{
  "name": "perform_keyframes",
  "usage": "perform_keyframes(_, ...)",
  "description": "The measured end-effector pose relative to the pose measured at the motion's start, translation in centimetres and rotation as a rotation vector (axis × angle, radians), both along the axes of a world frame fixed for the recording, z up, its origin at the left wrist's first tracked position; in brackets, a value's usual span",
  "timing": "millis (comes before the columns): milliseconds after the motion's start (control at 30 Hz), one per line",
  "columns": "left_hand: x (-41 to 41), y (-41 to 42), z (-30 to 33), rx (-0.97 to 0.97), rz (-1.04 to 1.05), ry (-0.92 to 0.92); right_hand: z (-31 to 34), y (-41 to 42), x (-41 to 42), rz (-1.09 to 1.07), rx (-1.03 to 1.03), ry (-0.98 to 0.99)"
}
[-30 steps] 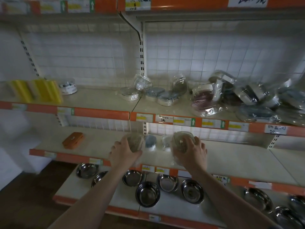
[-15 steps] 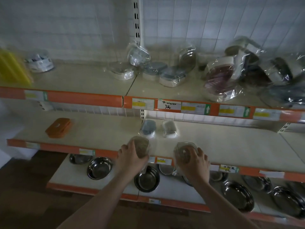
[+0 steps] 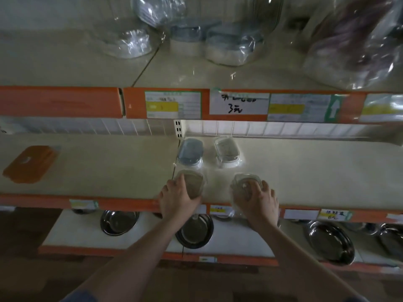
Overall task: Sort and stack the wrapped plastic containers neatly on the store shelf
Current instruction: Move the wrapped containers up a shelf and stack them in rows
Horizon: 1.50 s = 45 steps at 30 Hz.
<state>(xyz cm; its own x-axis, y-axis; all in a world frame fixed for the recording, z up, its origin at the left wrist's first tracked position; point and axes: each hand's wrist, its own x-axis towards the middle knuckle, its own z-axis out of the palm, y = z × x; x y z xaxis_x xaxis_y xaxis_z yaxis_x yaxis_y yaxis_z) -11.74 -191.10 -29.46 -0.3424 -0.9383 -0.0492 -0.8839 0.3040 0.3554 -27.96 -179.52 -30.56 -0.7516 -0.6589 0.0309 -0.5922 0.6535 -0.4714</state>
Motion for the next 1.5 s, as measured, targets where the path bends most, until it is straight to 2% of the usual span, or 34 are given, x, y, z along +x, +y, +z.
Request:
perform_keyframes(133,-1.0,-1.2,-2.7,0.018,0.032,-0.028,-2.3,-1.8,-1.6,0.038,0.031,0.019)
perform_keyframes(233,-1.7,-2.1,-3.8,-0.053,0.039,-0.027,-3.3,-3.1,-2.7,0.098,0.022,0.08)
perform_keyframes(533,-4.5,-5.0,-5.4,-0.074,0.05,-0.082,-4.6,-6.9,-3.3,0.171,0.07,0.088)
perform_keyframes(767,-5.3,-6.5,-5.8,-0.061,0.058,-0.043,-5.2,-7.8,-3.0,0.173,0.087,0.127)
perform_keyframes(933,-4.4,-6.3,-5.1,0.032,0.043,-0.015,-4.8,-7.3,-3.2,0.185,0.11,0.074)
perform_keyframes(1200,-1.7,-4.0,-2.7,0.076,-0.007,-0.02,-2.2,-4.2,-1.2,0.127,0.117,-0.034)
perform_keyframes(1500,2.8,0.6,2.3,-0.02,-0.086,-0.053,3.5,3.2,0.4,0.076,0.167,0.075)
